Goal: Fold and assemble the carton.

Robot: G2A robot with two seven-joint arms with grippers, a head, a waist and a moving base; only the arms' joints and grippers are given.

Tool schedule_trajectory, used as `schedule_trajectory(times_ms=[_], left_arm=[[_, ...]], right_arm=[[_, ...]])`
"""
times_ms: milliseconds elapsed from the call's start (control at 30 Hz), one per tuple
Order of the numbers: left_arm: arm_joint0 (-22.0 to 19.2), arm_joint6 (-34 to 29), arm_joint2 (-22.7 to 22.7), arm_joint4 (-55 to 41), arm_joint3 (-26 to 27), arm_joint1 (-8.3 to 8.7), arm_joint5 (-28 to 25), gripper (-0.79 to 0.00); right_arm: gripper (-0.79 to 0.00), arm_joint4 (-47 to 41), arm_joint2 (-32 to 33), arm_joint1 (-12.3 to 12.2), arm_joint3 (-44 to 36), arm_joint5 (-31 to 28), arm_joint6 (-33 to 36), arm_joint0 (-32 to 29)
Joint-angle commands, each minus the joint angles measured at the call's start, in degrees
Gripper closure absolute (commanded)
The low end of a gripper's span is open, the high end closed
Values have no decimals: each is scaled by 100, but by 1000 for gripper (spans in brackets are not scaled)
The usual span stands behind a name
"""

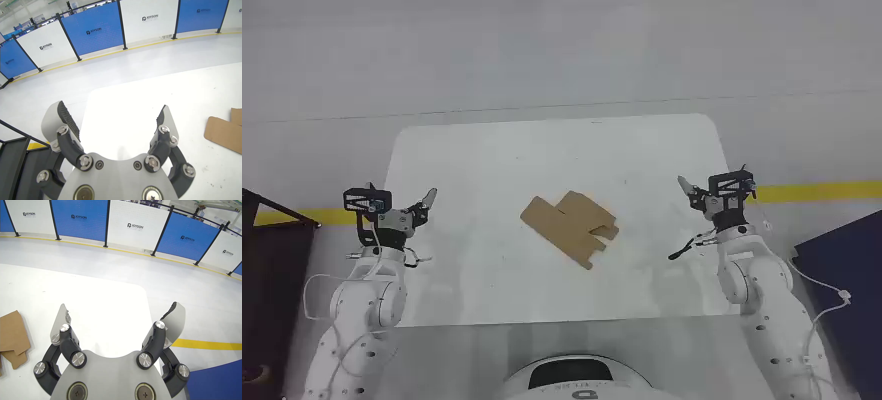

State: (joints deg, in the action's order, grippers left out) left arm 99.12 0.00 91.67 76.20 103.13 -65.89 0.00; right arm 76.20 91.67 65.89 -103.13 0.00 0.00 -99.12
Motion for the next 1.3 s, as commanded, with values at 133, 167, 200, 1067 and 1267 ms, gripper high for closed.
schedule_trajectory(times_ms=[133, 167, 200, 1067, 1267], left_arm=[[0, 0, 0, 0, 0, 0, 0, -785], [0, 0, 0, 0, 0, 0, 0, -785], [0, 0, 0, 0, 0, 0, 0, -785], [0, 0, 0, 0, 0, 0, 0, -785], [0, 0, 0, 0, 0, 0, 0, -785]], right_arm=[[-785, -3, -26, 2, -15, -32, 0, 5], [-785, 15, -105, 5, -43, -120, 21, 34], [-785, 37, -259, 11, -63, -299, 76, 117], [-785, -2657, -764, 92, 165, -1837, 1454, 689], [-634, -4302, -400, 1, 220, -2140, 3322, 771]])
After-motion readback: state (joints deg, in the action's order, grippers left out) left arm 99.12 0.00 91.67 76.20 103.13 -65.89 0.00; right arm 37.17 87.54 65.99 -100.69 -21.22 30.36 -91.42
